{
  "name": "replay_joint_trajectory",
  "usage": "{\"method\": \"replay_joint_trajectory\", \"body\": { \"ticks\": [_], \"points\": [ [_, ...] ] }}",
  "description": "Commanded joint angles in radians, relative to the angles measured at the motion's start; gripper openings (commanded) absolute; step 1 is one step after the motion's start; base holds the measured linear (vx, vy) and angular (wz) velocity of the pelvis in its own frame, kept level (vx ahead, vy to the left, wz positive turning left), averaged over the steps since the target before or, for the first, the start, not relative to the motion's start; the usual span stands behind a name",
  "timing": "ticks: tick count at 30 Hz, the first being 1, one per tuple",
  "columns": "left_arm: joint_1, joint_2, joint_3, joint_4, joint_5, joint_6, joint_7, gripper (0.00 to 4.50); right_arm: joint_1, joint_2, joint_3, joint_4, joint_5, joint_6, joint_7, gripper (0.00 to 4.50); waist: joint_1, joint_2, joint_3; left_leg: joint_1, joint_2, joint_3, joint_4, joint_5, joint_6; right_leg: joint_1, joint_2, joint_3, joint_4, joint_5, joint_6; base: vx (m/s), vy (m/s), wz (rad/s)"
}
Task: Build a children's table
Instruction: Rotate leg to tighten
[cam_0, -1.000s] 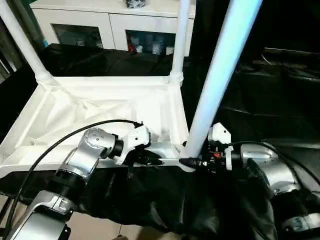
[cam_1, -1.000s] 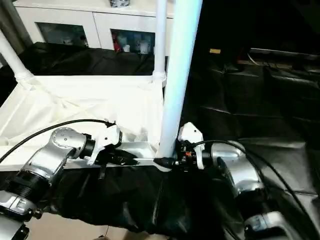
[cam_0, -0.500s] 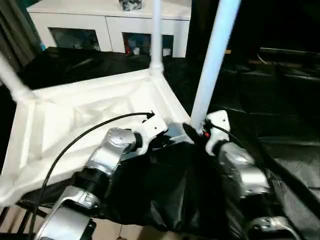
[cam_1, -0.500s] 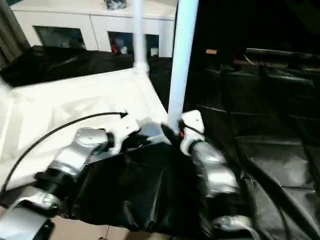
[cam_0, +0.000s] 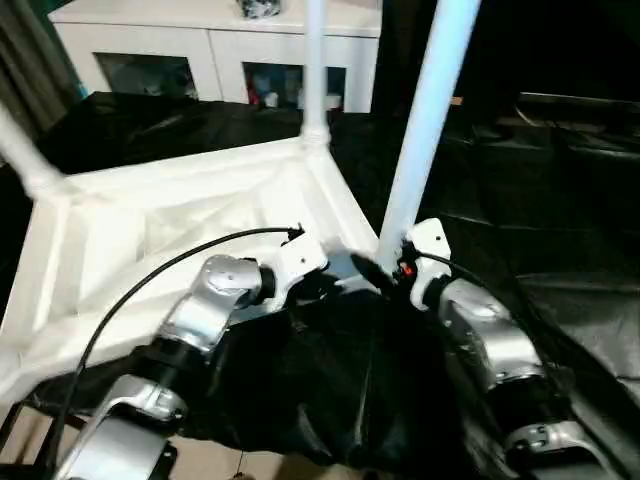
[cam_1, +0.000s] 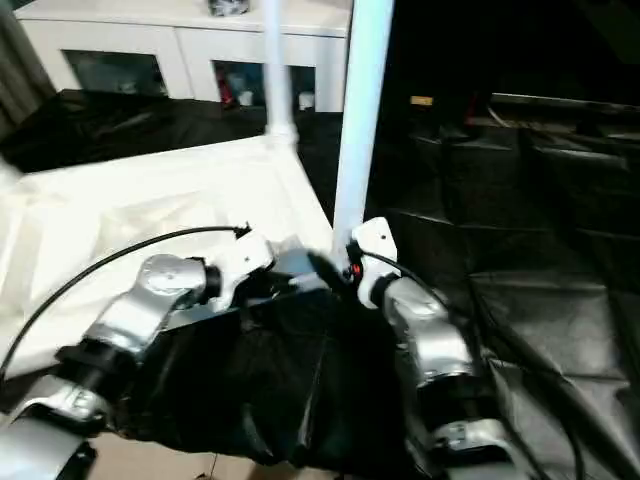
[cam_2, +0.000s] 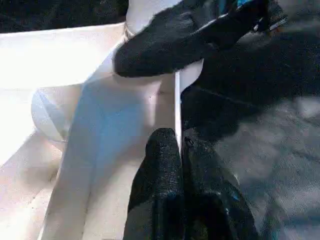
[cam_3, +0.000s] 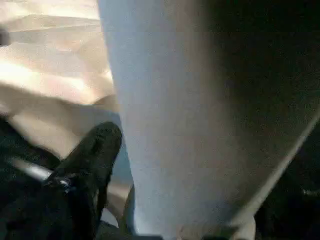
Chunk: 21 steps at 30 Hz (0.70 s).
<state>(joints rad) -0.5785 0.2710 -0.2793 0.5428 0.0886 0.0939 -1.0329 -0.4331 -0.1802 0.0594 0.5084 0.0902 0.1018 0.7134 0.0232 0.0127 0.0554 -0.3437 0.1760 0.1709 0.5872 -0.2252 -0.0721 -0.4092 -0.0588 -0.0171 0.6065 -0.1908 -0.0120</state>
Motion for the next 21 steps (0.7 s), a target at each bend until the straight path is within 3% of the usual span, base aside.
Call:
{"method": "replay_joint_trajectory", "body": {
  "ticks": [1, 4, 9, 10, 14, 21],
  "points": [
    [0.008, -0.001, -0.012, -0.016, -0.038, -0.038, -0.057, 0.00, 0.016, -0.021, 0.056, -0.035, 0.034, 0.004, 0.142, 3.75, 0.000, -0.009, -0.054, -0.009, 0.046, -0.005, -0.064, -0.099, 0.102, 0.058, -0.070, 0.038, -0.068, -0.080, -0.283, 0.000, 0.000, 0.00],
    [-0.006, 0.034, -0.012, 0.009, -0.039, -0.059, -0.105, 0.00, 0.033, -0.087, 0.103, -0.085, 0.079, 0.035, 0.326, 3.75, 0.006, -0.012, -0.056, -0.009, 0.046, -0.005, -0.061, -0.084, 0.121, 0.060, -0.068, 0.037, -0.063, -0.050, -0.290, 0.000, 0.000, 0.00],
    [-0.014, 0.052, -0.012, 0.021, -0.044, -0.064, -0.137, 0.00, 0.036, -0.118, 0.121, -0.100, 0.098, 0.051, 0.415, 3.75, 0.014, -0.014, -0.058, -0.013, 0.047, -0.003, -0.055, -0.039, 0.136, 0.061, -0.070, 0.034, -0.054, -0.002, -0.304, 0.000, 0.000, 0.00],
    [-0.017, 0.060, -0.013, 0.026, -0.046, -0.066, -0.148, 0.00, 0.035, -0.127, 0.127, -0.102, 0.099, 0.043, 0.442, 3.48, 0.015, -0.014, -0.058, -0.013, 0.048, -0.003, -0.055, -0.041, 0.135, 0.060, -0.070, 0.033, -0.054, -0.009, -0.304, 0.000, 0.000, 0.00],
    [-0.021, 0.080, -0.023, 0.030, -0.048, -0.063, -0.194, 0.00, 0.039, -0.151, 0.154, -0.126, 0.116, 0.073, 0.515, 3.38, 0.019, -0.015, -0.057, -0.012, 0.048, -0.002, -0.056, -0.047, 0.130, 0.060, -0.069, 0.032, -0.055, -0.036, -0.300, 0.000, 0.000, 0.00],
    [-0.025, 0.086, -0.023, 0.036, -0.054, -0.064, -0.220, 0.00, 0.040, -0.164, 0.173, -0.140, 0.120, 0.108, 0.566, 2.67, 0.025, -0.015, -0.057, -0.012, 0.048, -0.002, -0.055, -0.049, 0.119, 0.058, -0.070, 0.033, -0.056, -0.047, -0.295, 0.000, 0.000, 0.00]
  ]
}}
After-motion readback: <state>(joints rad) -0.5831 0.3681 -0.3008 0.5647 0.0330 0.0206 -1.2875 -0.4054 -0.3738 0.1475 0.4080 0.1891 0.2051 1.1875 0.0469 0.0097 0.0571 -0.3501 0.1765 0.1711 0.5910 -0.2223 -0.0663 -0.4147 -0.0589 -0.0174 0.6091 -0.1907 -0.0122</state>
